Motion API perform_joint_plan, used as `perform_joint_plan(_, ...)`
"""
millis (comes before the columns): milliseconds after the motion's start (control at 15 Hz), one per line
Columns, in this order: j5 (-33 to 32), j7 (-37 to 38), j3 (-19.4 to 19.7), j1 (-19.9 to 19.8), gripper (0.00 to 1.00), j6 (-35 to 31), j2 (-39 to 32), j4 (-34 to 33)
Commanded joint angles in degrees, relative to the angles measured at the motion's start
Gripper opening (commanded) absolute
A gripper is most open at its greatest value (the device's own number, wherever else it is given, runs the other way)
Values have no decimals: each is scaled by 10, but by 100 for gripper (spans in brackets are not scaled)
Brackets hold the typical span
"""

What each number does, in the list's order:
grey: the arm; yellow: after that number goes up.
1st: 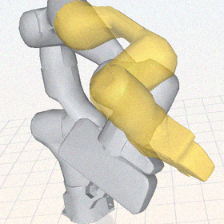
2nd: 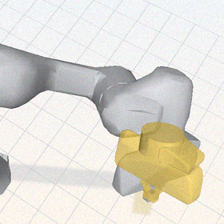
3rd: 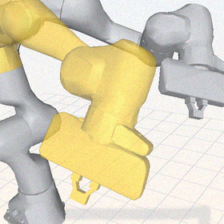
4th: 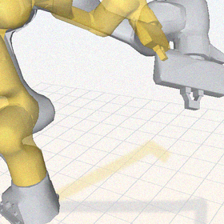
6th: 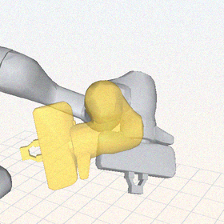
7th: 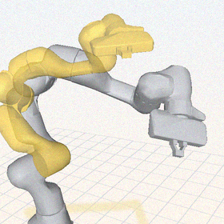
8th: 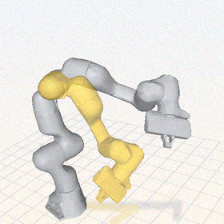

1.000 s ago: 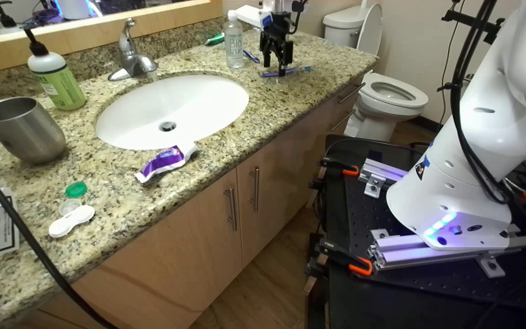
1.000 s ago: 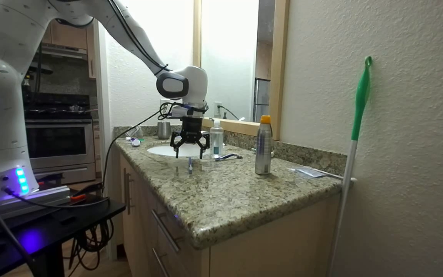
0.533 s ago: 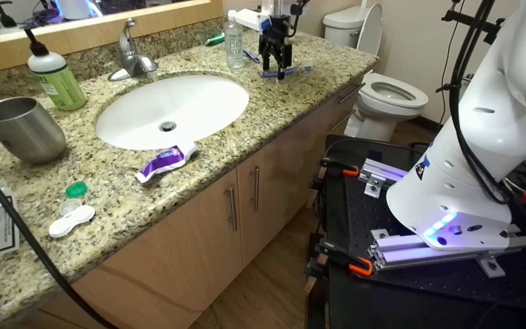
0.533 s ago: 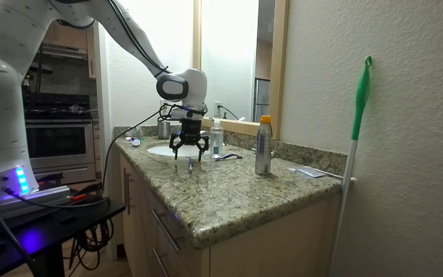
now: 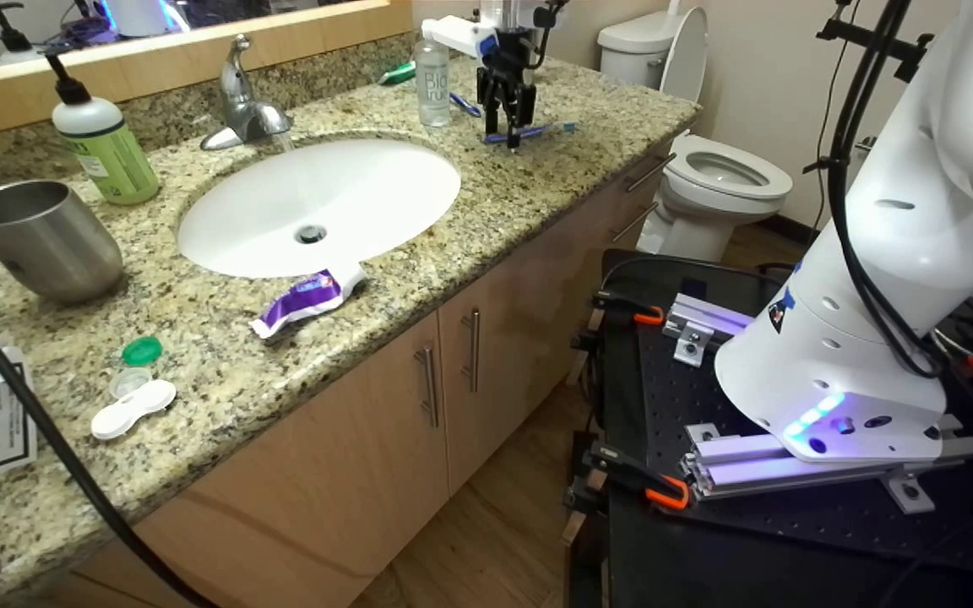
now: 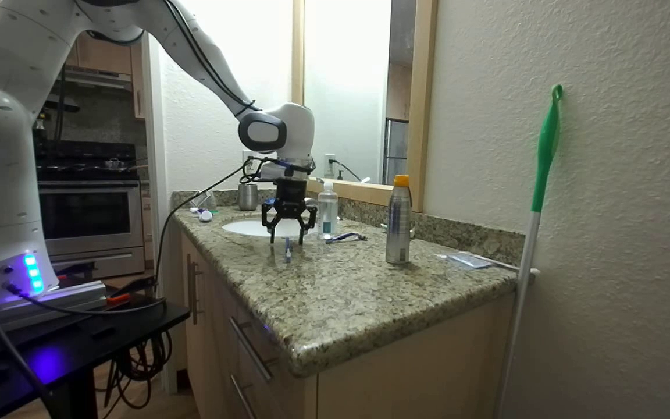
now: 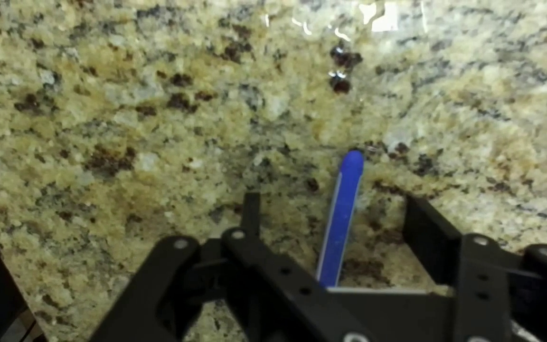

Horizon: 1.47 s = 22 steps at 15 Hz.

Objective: Remove the blue toothbrush from the silver cup and place it on the right side of the counter, pick up the toothbrush and place it under the running water, put the toothbrush back on the right side of the counter, close the faucet

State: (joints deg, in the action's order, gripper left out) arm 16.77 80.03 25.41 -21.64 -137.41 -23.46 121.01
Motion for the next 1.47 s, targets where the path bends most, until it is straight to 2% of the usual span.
perform_joint_plan(0,0,4,-1,-6,46,5,-9,-7)
perform_joint_plan(333,0,5,0,-9,10,4,-15,-15)
perform_joint_plan(467,1,5,0,-10,0,4,-18,-17)
perform_joint_plan(667,6,-3,-4,-12,3,2,-14,-16)
perform_joint_plan(867,21,-62,-21,-16,3,11,35,0)
perform_joint_plan(1067,-7,-124,-23,6,3,17,107,38)
perform_joint_plan(1400,-42,-194,-39,36,3,99,248,103)
